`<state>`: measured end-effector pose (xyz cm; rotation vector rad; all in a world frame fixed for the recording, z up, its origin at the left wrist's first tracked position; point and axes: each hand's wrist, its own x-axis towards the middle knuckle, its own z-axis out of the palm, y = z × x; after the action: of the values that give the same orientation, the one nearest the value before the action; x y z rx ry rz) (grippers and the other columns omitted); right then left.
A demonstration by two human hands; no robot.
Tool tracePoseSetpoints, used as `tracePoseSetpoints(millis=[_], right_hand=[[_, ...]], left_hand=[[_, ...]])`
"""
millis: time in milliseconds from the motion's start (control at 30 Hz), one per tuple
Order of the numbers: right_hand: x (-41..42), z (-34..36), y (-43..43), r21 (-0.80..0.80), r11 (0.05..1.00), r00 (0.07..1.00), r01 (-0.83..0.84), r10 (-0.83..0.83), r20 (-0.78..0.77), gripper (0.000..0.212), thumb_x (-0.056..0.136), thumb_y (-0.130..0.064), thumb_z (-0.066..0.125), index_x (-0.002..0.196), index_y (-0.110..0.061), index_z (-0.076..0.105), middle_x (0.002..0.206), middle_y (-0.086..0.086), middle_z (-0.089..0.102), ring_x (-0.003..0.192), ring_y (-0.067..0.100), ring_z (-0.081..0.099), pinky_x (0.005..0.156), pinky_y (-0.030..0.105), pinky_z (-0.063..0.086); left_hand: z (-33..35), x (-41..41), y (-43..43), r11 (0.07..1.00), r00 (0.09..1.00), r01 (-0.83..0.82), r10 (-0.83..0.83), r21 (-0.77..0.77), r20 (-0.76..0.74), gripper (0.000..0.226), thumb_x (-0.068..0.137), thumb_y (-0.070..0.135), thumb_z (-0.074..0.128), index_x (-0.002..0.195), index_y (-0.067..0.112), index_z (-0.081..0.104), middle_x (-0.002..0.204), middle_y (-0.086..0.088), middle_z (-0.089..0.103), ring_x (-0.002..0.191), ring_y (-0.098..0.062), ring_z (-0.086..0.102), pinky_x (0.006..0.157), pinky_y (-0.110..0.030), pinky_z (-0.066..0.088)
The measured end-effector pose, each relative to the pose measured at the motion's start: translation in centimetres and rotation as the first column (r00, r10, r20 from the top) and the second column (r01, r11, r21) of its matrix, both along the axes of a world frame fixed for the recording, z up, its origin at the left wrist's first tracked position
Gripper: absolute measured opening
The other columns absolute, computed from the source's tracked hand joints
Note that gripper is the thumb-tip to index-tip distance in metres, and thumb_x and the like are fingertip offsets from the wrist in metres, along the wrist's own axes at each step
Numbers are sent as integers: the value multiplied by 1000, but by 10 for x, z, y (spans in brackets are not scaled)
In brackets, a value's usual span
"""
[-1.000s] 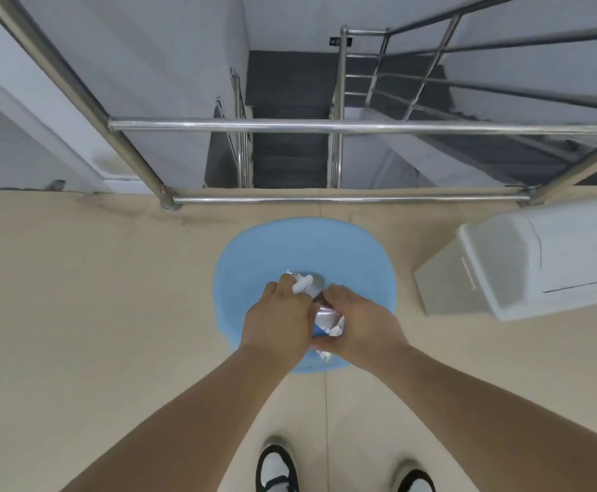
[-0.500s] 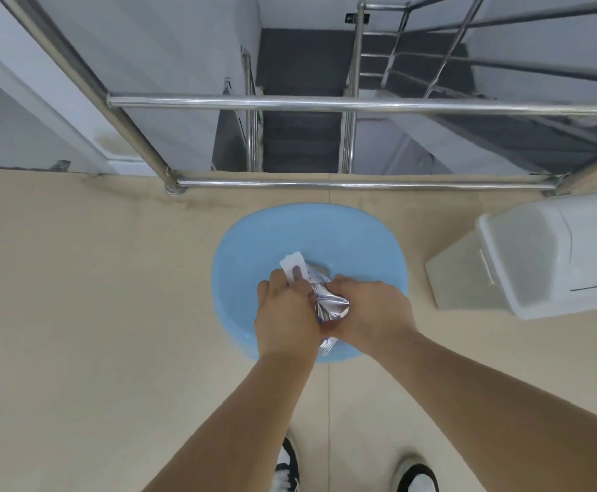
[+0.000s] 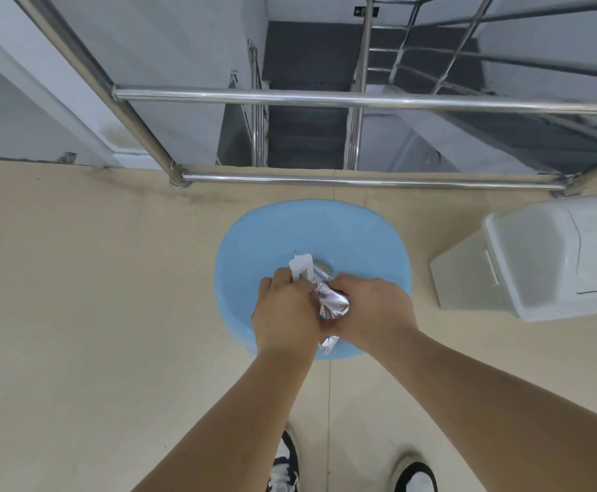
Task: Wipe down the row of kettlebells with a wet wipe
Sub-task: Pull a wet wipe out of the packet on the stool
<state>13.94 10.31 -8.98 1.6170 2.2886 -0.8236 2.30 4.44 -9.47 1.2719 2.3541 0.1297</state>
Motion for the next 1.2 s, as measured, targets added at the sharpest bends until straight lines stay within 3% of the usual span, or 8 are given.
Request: tracePoseSetpoints(millis=[133,300,433,567,667,833,1067,1200], right_hand=[[0,5,0,31,999,999,-32,31,42,36,81,-58,68,105,-32,63,81,-11,59,80,16,54,61,28,37],[-1,8,-3,66,996,997,-61,59,40,27,89,-47,61,111,-32,64,88,-7,63,85,20,60,64,27,39],[0,5,-5,83,995,999,-48,47,13,35,87,-59,62,109,-31,64,79,-10,53,77,17,52,64,28,43],[0,6,-4,52,997,998,-56,55,20,43,81,-65,66,107,-31,63,72,-10,48,76,16,52,55,26,35],[1,9,-5,62,996,997,-72,70,32,39,83,-60,67,109,-32,63,74,-10,48,75,16,52,58,27,36],[1,11,-5,94,991,995,-94,90,43,29,88,-53,63,110,-34,63,77,-10,48,76,16,49,58,28,32],[4,10,-2,47,996,997,-76,75,26,52,73,-67,75,113,-34,64,86,-12,61,79,15,54,65,26,44],[3,8,0,26,998,998,-56,55,11,59,63,-72,81,104,-32,65,93,-13,70,87,13,66,69,27,53]], left_hand=[[-10,7,6,997,997,-67,68,41,-25,22,91,22,56,113,17,59,115,-3,49,110,-23,44,75,-25,35],[-8,15,4,997,996,-54,57,50,-64,24,79,11,66,103,11,66,109,-8,57,105,-29,53,67,-32,44],[-7,7,3,999,995,32,-31,7,-99,21,60,22,85,76,27,72,88,5,58,81,-20,56,43,-21,20],[-9,3,9,999,998,4,-6,-38,-62,18,91,22,62,108,25,66,112,4,52,111,-17,47,62,-27,36],[-2,6,17,998,997,-51,49,-42,-54,21,95,20,55,115,19,60,122,-2,49,121,-20,43,70,-28,39],[-6,11,15,998,997,-40,36,-53,-63,29,89,21,59,118,15,58,124,-3,48,122,-22,43,75,-27,43],[0,-6,9,1000,993,20,-19,-8,115,27,97,22,49,118,7,57,121,-12,51,117,-28,43,98,-28,36],[1,-16,2,998,982,-3,-10,66,188,15,97,19,50,100,9,61,106,-5,52,106,-26,47,86,-36,46]])
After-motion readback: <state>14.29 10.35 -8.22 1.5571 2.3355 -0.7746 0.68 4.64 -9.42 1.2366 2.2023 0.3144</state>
